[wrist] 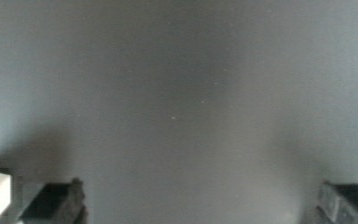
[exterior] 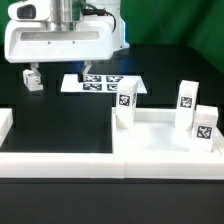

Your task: Assemble square table

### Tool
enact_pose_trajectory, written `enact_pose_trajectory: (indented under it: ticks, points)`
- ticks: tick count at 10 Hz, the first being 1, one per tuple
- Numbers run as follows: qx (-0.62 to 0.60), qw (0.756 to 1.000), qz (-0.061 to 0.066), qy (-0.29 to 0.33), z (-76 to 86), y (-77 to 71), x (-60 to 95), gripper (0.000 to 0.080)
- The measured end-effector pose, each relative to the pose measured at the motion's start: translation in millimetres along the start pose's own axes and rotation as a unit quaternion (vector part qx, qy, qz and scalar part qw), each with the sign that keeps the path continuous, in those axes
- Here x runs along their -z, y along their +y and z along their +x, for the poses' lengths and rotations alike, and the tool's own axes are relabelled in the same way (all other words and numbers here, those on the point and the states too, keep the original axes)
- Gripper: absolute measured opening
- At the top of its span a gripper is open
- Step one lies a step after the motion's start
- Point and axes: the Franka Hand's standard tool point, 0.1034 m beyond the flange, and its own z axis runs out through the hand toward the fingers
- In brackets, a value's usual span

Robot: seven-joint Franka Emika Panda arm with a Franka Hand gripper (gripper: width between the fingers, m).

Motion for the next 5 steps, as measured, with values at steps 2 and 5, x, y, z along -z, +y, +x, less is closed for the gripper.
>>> enact_pose_trajectory:
  ticks: [2, 5]
  points:
    - [0.034, 0.994, 0.026, -0.101, -38.4, 5.2, -13.8, 0.0649]
    - [0.073, 0.987, 0.002, -0.144, -77.2, 24.6, -15.9, 0.0649]
